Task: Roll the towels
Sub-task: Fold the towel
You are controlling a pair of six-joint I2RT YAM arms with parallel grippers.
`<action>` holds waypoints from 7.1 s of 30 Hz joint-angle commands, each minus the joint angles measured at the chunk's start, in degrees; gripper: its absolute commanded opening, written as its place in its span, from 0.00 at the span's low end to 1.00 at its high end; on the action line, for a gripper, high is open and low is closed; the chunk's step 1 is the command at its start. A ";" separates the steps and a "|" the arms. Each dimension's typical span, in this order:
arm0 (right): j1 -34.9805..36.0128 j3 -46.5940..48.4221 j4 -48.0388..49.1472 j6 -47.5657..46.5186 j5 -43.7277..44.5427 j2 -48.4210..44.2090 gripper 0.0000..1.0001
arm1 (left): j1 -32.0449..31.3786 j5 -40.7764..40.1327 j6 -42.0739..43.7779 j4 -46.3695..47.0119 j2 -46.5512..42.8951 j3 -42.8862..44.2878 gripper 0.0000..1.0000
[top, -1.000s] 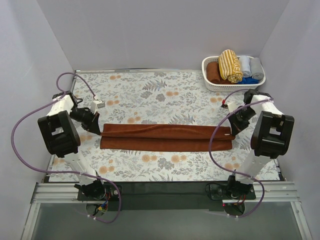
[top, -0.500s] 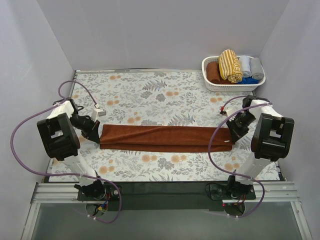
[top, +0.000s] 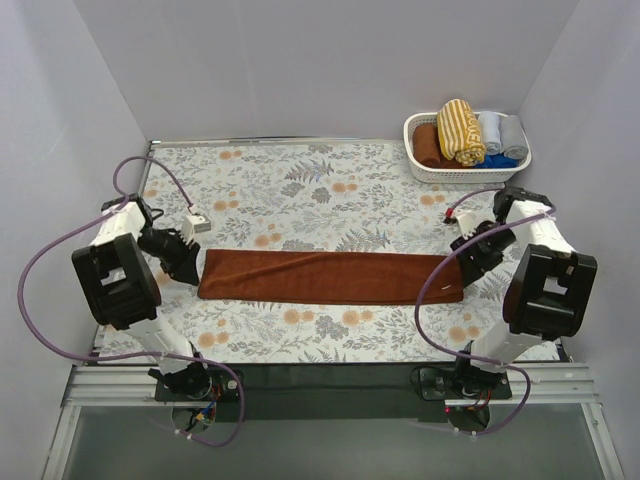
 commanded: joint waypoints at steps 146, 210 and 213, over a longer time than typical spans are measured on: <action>12.23 27.60 5.19 24.95 -10.08 18.63 0.25 | -12.92 0.16 -38.48 28.50 7.87 16.01 0.23; -0.43 30.77 15.56 37.97 -6.11 28.03 0.45 | -13.37 0.16 -44.91 31.14 4.09 9.59 0.47; -0.43 31.38 15.65 38.58 -7.25 30.14 0.45 | -13.37 0.08 -44.99 31.49 4.00 9.41 0.47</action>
